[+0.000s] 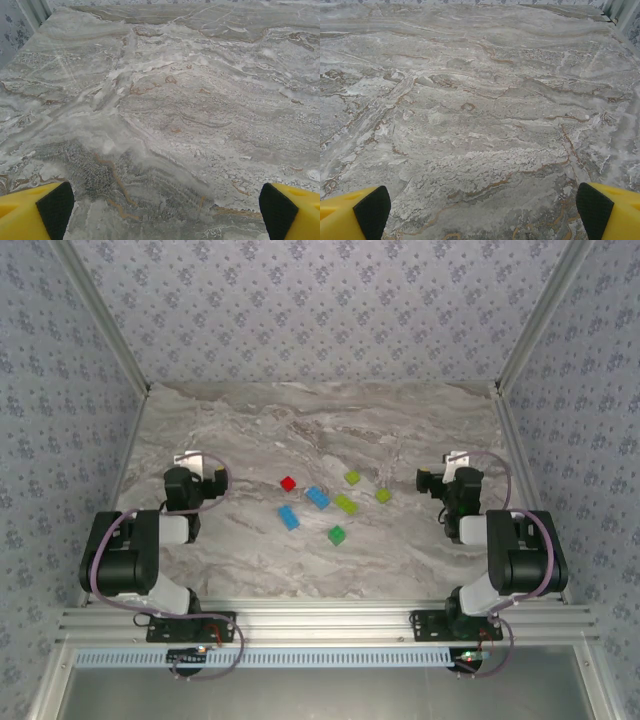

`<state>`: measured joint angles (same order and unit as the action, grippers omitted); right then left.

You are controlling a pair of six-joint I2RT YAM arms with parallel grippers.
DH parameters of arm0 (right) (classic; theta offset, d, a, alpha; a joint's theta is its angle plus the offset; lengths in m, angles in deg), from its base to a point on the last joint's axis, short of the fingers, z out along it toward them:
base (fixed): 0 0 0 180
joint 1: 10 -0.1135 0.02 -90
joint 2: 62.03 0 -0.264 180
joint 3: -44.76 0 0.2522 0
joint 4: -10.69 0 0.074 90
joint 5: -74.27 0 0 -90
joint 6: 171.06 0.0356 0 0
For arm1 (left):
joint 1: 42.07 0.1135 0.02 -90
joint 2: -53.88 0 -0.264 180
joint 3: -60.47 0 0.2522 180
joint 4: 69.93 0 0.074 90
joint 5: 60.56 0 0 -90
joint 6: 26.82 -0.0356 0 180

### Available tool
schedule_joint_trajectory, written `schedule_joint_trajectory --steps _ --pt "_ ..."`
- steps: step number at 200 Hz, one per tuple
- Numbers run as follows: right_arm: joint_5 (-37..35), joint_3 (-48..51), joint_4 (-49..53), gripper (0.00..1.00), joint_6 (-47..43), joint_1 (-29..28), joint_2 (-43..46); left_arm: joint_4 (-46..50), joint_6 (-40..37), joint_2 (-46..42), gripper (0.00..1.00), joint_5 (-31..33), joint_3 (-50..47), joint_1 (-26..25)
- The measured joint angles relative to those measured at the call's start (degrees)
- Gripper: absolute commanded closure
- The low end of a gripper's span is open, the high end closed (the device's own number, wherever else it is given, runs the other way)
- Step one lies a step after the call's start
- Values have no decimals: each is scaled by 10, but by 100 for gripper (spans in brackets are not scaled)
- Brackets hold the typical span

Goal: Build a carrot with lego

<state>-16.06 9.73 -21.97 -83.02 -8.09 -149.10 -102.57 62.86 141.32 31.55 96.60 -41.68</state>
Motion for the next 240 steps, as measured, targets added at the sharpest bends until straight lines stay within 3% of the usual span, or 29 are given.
schedule_joint_trajectory --steps 134,149,189,240 --pt "-1 -4 13 0 0 -1 2 4 1 0 2 1 1 0" --pt "-10 -32 90 0 0 -6 22 44 8 -10 3 9 13 0" --pt "-4 -238 365 3 67 -33 79 303 86 -137 2 108 140 0" --pt "16 -378 600 6 60 -213 72 453 186 -370 2 122 121 5"
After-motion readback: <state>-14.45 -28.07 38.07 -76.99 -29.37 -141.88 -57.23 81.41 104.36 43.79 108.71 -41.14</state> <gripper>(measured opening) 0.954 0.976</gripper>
